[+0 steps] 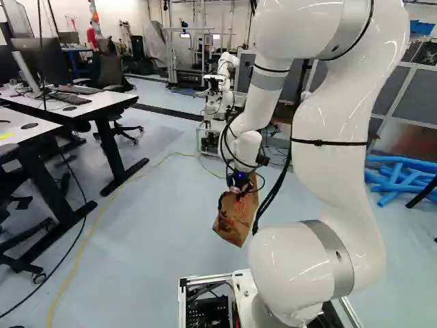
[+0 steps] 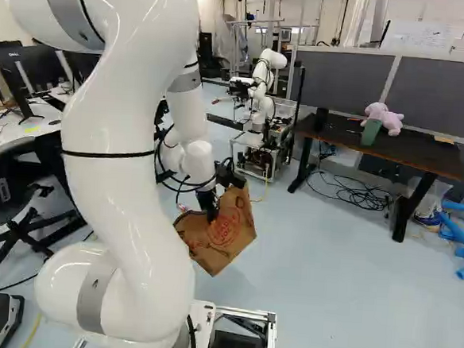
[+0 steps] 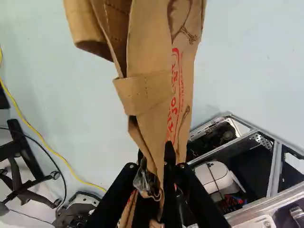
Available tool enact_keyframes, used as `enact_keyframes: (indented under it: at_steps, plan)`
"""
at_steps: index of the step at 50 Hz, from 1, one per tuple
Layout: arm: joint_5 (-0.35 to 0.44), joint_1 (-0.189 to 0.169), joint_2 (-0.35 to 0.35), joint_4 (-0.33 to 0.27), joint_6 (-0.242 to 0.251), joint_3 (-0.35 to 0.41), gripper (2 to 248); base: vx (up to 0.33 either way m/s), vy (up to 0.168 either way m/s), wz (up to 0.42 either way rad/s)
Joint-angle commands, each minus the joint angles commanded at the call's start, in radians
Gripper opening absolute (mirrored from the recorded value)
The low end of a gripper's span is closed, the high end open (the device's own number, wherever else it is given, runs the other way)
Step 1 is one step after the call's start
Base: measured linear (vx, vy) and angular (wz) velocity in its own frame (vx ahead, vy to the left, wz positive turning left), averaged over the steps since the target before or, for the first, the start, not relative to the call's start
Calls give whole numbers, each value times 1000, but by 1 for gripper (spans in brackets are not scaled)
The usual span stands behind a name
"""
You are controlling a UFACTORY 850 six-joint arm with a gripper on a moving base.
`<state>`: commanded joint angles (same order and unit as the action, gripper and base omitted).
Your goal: Pick up the bag on the ground and place it on the table
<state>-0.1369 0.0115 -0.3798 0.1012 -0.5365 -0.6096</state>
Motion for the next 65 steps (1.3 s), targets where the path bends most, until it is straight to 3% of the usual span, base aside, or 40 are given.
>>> enact_keyframes:
  at_steps: [39,65]
  plan:
    - [-147,-20,165,0,0,28,23,0,0,0]
    - [-255,-58,270,0,0,32,23,0,0,0]
